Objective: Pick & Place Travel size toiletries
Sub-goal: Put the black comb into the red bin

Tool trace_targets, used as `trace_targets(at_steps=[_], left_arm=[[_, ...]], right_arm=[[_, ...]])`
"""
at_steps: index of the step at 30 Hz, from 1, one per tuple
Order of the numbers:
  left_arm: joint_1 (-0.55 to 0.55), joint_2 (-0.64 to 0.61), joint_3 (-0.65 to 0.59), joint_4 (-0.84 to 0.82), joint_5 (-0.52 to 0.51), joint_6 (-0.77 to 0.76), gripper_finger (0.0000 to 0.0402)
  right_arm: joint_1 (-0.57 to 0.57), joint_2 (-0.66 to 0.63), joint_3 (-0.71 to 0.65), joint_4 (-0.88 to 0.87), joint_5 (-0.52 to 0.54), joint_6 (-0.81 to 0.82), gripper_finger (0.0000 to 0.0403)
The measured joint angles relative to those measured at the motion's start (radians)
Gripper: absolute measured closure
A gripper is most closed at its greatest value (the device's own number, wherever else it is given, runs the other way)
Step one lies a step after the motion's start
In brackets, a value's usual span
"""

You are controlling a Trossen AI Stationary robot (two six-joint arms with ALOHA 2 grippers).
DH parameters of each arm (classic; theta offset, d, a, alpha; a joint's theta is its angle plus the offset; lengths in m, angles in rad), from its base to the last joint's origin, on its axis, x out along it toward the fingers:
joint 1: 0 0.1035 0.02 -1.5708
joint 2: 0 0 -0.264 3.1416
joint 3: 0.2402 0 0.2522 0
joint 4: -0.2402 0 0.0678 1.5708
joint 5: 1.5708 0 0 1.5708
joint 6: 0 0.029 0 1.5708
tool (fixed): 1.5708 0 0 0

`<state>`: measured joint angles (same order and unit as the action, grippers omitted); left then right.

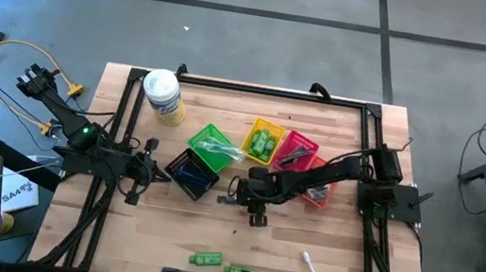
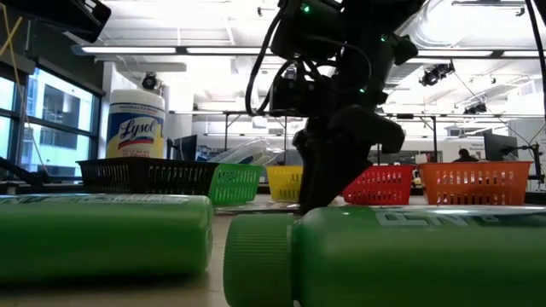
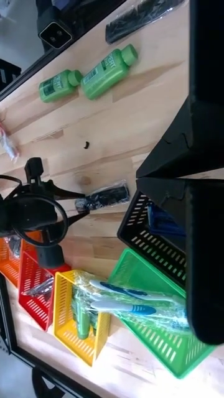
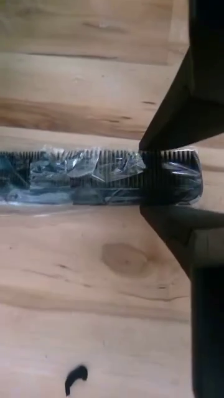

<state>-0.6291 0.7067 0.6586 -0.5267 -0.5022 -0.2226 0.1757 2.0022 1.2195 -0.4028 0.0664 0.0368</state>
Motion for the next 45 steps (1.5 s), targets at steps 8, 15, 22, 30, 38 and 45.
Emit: trace_targets(at_steps=[8, 15, 22, 30, 38, 45], left_arm=[[0.0, 0.0, 0.0, 0.0, 0.0, 0.0, 0.0402], [0.0, 0.0, 0.0, 0.0, 0.0, 0.0, 0.0402], [0.0, 0.0, 0.0, 0.0, 0.0, 0.0, 0.0402], [0.0, 0.0, -0.001, 0.0, 0.001, 0.0, 0.0402], [0.0, 0.003, -0.001, 0.001, 0.001, 0.0, 0.0402], [0.0, 0.01, -0.001, -0.01, 0.004, -0.011, 0.0402]], right_arm=[[0.003, 0.009, -0.004, 0.005, 0.023, -0.035, 0.0357], [0.009, 0.012, -0.005, 0.007, 0.058, -0.044, 0.04], [0.047, -0.026, -0.011, 0.005, 0.163, -0.06, 0.04], [0.086, -0.122, -0.01, -0.019, 0.232, -0.062, 0.04], [0.052, -0.125, -0.009, 0.061, 0.12, -0.063, 0.0398], [-0.036, -0.059, -0.008, 0.119, -0.058, -0.09, 0.0294]])
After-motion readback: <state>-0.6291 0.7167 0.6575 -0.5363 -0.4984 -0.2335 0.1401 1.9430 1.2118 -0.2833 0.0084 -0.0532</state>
